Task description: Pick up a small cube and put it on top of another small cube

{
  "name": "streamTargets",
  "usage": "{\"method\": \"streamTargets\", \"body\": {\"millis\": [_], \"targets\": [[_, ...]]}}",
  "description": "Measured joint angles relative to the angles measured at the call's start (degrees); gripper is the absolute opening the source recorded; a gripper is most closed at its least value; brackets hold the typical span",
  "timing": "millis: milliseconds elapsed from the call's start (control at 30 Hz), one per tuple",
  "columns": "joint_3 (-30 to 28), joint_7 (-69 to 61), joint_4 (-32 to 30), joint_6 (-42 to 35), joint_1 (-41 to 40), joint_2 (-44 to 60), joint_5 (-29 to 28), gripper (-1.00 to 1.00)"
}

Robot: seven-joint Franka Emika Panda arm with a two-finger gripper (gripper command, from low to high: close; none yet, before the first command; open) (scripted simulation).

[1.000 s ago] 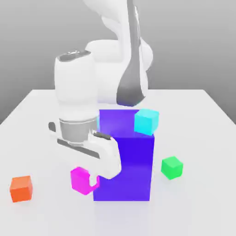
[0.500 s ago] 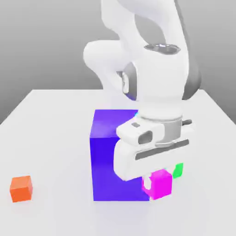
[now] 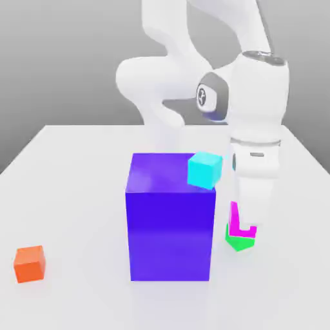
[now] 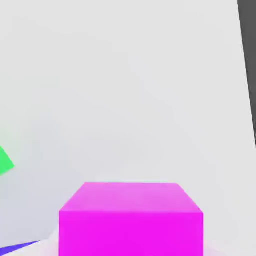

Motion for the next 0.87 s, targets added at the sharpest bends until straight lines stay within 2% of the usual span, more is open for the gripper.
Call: {"method": "streamTargets", "body": {"millis": [467, 633, 733, 767, 867], "targets": [[-6.18, -43.23, -11.09, -1.81, 19.67, -8.05, 9.21, -1.00], [-6.53, -45.19, -11.46, 6.16, 19.63, 0.07, 8.79, -1.00], [-6.45, -43.35, -11.27, 11.96, 18.58, 6.09, 5.93, -1.00], [-6.73, -42.06, -11.21, 13.75, 18.06, 7.95, 4.05, 1.00], [-6.72, -42.06, -11.21, 13.75, 17.83, 7.95, 4.05, 1.00]]}}
